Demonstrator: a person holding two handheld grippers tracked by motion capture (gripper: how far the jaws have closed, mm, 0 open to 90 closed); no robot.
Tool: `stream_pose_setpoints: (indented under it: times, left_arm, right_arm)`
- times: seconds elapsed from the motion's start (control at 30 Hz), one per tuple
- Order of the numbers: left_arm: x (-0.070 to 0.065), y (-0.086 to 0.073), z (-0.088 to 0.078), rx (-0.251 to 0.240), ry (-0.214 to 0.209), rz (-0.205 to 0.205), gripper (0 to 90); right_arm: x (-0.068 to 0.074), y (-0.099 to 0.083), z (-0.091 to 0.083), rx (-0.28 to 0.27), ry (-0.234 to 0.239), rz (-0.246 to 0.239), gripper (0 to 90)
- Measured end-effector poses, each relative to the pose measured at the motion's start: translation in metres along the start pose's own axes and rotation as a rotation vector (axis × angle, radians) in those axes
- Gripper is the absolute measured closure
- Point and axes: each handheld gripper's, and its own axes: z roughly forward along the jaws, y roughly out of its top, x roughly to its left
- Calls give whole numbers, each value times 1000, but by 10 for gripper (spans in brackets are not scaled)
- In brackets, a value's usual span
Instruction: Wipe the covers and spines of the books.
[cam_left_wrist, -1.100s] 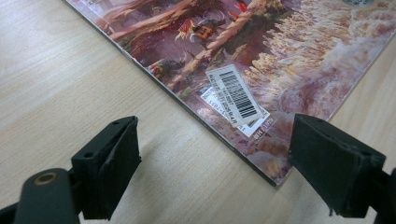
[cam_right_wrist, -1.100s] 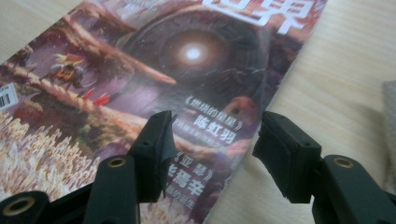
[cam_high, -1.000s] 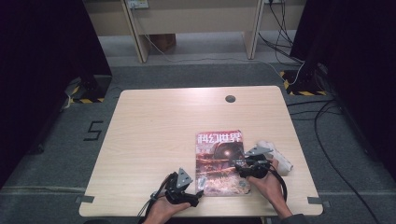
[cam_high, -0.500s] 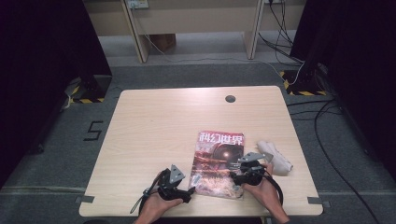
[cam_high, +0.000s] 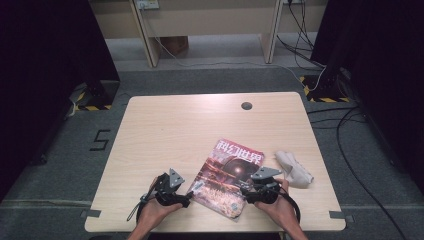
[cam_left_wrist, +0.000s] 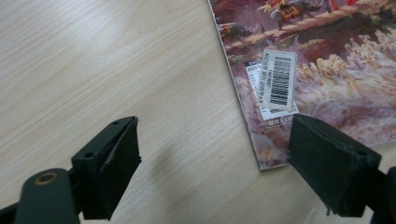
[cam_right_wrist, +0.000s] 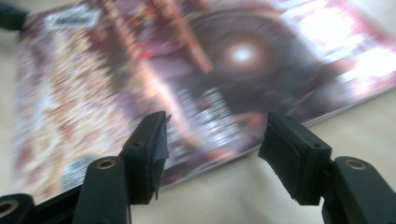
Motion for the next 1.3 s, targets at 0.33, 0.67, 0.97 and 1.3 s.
stream_pose_setpoints:
  times: [0.33, 0.67, 0.97, 1.3]
  left_arm:
    - [-26, -6, -15, -78, -149, -103, 250]
    - [-43, -6, -10, -60, -231, -122, 270]
    - [-43, -2, -3, -57, -233, -113, 267]
    - [-38, -2, 2, -56, -142, -19, 306]
  right_arm:
    - [-37, 27, 7, -41, -62, 48, 397]
    - [-66, 59, 41, -19, -85, 50, 396]
    - [-85, 58, 64, 18, -98, 92, 380]
    - [-79, 46, 53, 25, -95, 91, 353]
